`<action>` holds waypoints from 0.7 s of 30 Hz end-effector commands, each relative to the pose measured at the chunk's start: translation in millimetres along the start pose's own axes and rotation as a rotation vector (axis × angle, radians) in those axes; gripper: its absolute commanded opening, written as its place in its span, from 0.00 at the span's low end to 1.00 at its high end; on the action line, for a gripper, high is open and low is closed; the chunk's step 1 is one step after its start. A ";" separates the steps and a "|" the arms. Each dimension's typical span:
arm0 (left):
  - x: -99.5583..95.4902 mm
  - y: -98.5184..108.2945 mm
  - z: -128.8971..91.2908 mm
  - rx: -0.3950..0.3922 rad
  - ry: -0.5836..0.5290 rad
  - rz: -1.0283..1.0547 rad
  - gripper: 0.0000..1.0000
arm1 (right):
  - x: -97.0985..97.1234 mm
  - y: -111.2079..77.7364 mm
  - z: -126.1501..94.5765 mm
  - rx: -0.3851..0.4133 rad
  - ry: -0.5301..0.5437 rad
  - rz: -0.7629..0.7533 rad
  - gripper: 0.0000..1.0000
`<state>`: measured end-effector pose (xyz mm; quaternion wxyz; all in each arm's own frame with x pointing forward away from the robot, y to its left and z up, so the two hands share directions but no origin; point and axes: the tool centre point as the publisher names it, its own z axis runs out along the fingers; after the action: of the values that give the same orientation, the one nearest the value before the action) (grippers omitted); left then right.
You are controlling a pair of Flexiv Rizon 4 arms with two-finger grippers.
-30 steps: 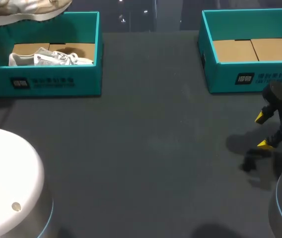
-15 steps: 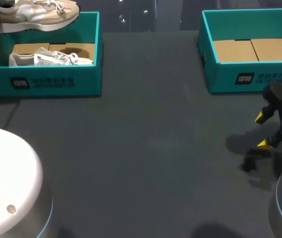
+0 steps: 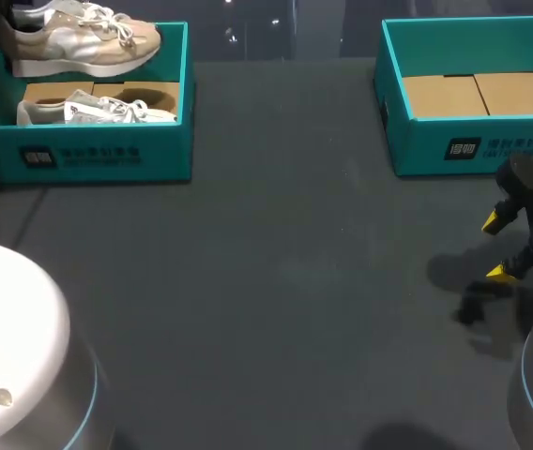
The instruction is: Take the shoe out of the shoebox, open the shoe tongue, remove and reinsert the insole, then place the shoe into the shoebox
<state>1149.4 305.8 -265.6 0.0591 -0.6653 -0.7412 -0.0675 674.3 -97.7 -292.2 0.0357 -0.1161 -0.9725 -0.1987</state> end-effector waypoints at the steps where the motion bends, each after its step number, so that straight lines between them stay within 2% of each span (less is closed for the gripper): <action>1: -7.6 4.6 16.0 0.010 0.019 0.005 0.00 | 1.6 -0.3 0.3 0.002 -0.003 0.000 1.00; 12: -19.8 3.5 41.7 -0.014 0.061 0.010 0.00 | 1.6 -0.3 0.3 0.002 -0.003 0.000 1.00; 21: -27.6 15.0 52.0 -0.033 0.074 -0.004 0.00 | 1.6 -0.3 0.3 0.002 -0.003 0.000 1.00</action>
<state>1161.6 291.2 -317.6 0.0724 -0.6622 -0.7383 -0.1054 674.3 -97.7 -292.2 0.0357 -0.1161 -0.9725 -0.1987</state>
